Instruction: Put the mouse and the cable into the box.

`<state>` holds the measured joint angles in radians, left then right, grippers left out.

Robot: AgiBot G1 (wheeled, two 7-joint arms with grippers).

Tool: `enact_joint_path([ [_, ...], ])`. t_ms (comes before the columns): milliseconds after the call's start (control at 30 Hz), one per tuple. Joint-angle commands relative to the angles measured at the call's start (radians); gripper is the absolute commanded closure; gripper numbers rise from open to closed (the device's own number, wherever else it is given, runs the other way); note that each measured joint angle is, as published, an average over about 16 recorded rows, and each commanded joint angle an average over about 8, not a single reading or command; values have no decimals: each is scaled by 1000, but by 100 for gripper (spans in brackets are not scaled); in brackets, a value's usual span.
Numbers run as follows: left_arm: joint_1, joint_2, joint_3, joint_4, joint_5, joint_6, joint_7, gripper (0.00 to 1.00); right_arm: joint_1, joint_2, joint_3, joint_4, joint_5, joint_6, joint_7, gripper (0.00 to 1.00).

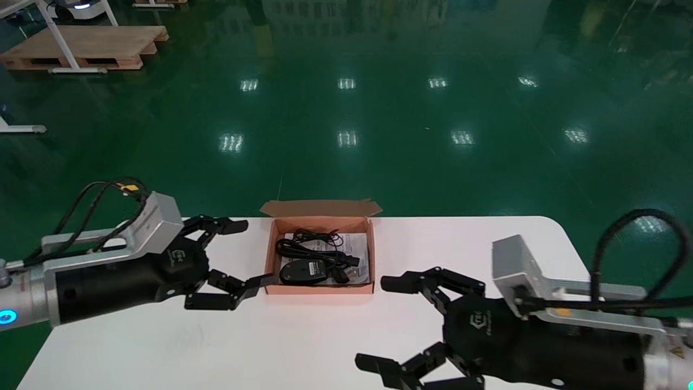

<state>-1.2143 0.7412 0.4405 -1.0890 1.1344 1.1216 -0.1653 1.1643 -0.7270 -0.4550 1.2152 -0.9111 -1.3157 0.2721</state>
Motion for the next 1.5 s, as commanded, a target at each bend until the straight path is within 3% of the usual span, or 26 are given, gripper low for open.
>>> enact_joint_path([
  [33, 14, -13, -16, -19, -40, 37, -2, 0, -20, 26, 39, 15, 40, -40, -19, 0],
  [300, 69, -64, -79, -96, -198, 184, -11, 0, -84, 108, 164, 64, 169, -168, -79, 0],
  [733, 145, -135, -167, -202, -419, 388, -23, 0, -92, 119, 181, 70, 188, -187, -86, 0],
  [1500, 143, -132, -164, -198, -412, 380, -23, 0, -91, 117, 177, 69, 184, -182, -85, 0],
])
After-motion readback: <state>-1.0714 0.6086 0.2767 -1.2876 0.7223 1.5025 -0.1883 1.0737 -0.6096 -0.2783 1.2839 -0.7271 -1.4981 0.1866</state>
